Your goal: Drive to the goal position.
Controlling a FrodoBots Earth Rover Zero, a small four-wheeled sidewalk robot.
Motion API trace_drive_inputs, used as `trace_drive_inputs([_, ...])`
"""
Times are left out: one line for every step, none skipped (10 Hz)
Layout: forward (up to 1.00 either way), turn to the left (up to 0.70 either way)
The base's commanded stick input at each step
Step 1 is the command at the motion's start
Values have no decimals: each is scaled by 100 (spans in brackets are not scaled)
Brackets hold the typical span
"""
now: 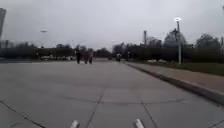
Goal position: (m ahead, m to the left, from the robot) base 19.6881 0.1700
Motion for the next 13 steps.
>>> trace_drive_inputs([70,-3])
trace_drive_inputs([70,-3])
trace_drive_inputs([70,-3])
trace_drive_inputs([70,-3])
trace_drive_inputs([70,-3])
trace_drive_inputs([70,-3])
trace_drive_inputs([70,-3])
trace_drive_inputs([70,-3])
trace_drive_inputs([70,-3])
trace_drive_inputs([70,-23])
trace_drive_inputs([70,-34])
trace_drive_inputs([70,-35])
trace_drive_inputs([70,-35])
